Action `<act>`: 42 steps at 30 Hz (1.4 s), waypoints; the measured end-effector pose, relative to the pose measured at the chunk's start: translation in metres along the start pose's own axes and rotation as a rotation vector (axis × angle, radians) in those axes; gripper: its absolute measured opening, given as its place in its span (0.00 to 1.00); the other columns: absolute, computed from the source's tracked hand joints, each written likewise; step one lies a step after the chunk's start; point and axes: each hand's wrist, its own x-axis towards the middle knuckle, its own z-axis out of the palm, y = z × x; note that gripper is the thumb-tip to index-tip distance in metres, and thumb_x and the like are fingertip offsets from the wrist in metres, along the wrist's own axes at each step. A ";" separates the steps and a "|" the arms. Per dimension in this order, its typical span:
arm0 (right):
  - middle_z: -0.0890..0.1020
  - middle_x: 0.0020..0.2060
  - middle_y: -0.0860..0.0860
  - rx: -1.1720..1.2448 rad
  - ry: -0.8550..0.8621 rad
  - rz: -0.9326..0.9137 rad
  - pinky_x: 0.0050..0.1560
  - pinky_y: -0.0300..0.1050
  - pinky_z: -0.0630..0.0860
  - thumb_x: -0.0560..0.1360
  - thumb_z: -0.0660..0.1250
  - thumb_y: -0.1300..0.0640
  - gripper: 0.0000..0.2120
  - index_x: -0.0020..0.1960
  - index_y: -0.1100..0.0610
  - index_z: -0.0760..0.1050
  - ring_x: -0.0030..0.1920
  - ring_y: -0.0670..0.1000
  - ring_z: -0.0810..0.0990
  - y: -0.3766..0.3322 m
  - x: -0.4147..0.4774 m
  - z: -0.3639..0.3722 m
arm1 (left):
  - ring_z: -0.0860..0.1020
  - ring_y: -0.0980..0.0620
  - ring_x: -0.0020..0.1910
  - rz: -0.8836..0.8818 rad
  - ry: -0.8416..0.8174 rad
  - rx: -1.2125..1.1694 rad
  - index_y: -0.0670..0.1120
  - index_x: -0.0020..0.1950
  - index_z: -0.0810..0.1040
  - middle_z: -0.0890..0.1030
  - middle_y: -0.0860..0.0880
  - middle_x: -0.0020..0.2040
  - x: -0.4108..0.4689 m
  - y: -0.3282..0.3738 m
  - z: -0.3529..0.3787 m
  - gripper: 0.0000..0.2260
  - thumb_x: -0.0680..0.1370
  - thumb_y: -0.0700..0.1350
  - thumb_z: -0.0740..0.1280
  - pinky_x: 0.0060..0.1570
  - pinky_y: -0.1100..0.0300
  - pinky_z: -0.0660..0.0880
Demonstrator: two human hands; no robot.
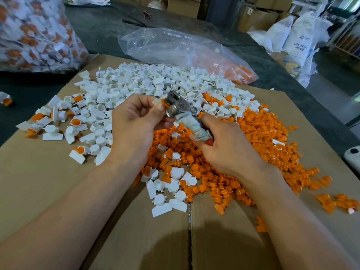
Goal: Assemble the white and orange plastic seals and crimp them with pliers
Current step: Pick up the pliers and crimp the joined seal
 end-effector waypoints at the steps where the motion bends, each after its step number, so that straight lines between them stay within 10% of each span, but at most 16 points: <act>1: 0.72 0.32 0.49 -0.003 -0.001 0.000 0.32 0.51 0.70 0.74 0.66 0.56 0.08 0.45 0.54 0.67 0.32 0.50 0.71 0.000 0.000 0.000 | 0.79 0.54 0.29 -0.002 0.000 0.005 0.41 0.38 0.73 0.81 0.52 0.28 0.000 0.000 0.000 0.08 0.75 0.32 0.64 0.29 0.66 0.75; 21: 0.69 0.37 0.44 -0.194 0.198 0.106 0.31 0.36 0.61 0.68 0.66 0.38 0.19 0.46 0.51 0.65 0.37 0.46 0.68 0.020 0.004 -0.007 | 0.81 0.53 0.32 -0.156 0.036 -0.095 0.40 0.39 0.74 0.82 0.49 0.31 0.005 0.003 -0.004 0.06 0.74 0.31 0.66 0.31 0.67 0.76; 42: 0.76 0.52 0.56 -0.378 0.184 0.424 0.43 0.45 0.64 0.67 0.69 0.37 0.30 0.56 0.59 0.71 0.52 0.56 0.74 0.066 0.010 -0.020 | 0.82 0.48 0.32 -0.131 0.601 -0.809 0.41 0.40 0.70 0.82 0.43 0.31 0.029 0.022 -0.045 0.11 0.81 0.44 0.57 0.33 0.63 0.77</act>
